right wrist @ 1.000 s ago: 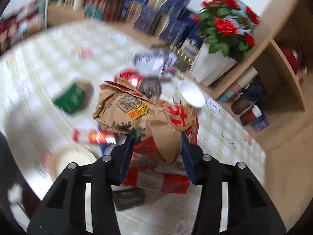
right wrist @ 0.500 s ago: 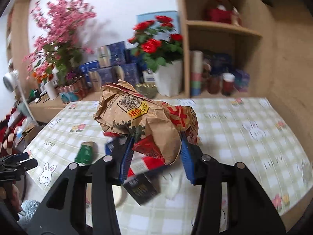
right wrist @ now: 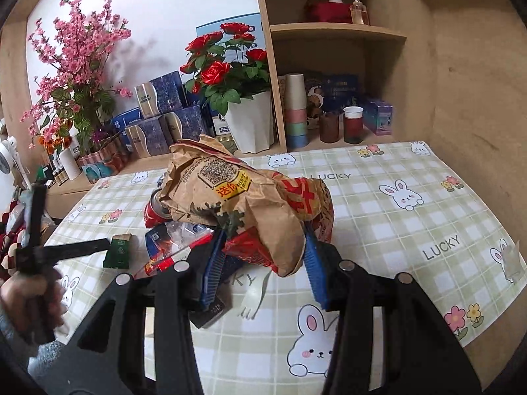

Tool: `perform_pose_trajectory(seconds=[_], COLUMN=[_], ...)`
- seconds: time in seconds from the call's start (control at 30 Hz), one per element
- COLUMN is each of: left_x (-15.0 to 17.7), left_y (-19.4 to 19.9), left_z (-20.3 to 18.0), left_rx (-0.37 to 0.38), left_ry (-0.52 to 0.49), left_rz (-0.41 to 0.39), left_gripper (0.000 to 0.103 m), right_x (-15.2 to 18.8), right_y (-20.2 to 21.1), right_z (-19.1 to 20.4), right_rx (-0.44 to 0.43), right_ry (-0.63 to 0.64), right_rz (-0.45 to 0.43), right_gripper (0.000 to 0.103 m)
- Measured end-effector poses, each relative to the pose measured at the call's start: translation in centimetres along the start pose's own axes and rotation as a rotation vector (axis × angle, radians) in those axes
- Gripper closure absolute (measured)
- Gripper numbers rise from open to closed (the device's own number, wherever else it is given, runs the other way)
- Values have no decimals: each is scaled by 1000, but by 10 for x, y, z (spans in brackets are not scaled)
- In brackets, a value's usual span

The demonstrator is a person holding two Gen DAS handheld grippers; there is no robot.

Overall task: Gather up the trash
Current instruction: 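Grasp the green-and-gold wrapper with the left gripper while the right gripper holds the bag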

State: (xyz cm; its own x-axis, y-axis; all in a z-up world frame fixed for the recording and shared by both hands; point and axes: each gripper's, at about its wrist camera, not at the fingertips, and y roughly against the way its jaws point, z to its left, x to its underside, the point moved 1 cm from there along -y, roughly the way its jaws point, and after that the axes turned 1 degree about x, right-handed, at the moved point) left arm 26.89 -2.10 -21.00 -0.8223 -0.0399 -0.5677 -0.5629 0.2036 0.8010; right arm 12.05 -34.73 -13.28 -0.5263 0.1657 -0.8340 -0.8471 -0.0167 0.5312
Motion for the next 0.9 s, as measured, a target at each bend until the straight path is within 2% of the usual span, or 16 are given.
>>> perform_pose_trajectory(seconds=[0.13,0.2,0.27,0.3,0.37,0.43,0.5,0.57,0.9], left_x=[-6,-8,-8,-6,-4,-1,3,5,24], left_y=[-24,-32,-36,-37,-38,-34,-28,-19,55], left_z=[5,8,13,15,16,18,21,22,4], left_rx=[-68,-66,-32,-20,-12,-33,11,20,51], left_ry=[-2,8,23,24,14,3,35,46,-24], left_rz=[19,29,28,31,41,47,50,36,-67], left_gripper=[40,40,41,46,74,74,77,78,79], right_x=[3,3,4,4,4,5,6,8,18], right_y=[7,10,13,14,17,21,26,31,54], right_z=[-7,-10,-13,-14,-18,-22,-23,-21,-5], right_rx=[14,20,38,46,48,36,29,28,-11], right_ry=[0,-2,11,13,-10,-43,-56,-50,-27], right_rz=[9,10,13,13,9,10,15,14,22], right_gripper=[56,56,56,56,56,56,56,56,56])
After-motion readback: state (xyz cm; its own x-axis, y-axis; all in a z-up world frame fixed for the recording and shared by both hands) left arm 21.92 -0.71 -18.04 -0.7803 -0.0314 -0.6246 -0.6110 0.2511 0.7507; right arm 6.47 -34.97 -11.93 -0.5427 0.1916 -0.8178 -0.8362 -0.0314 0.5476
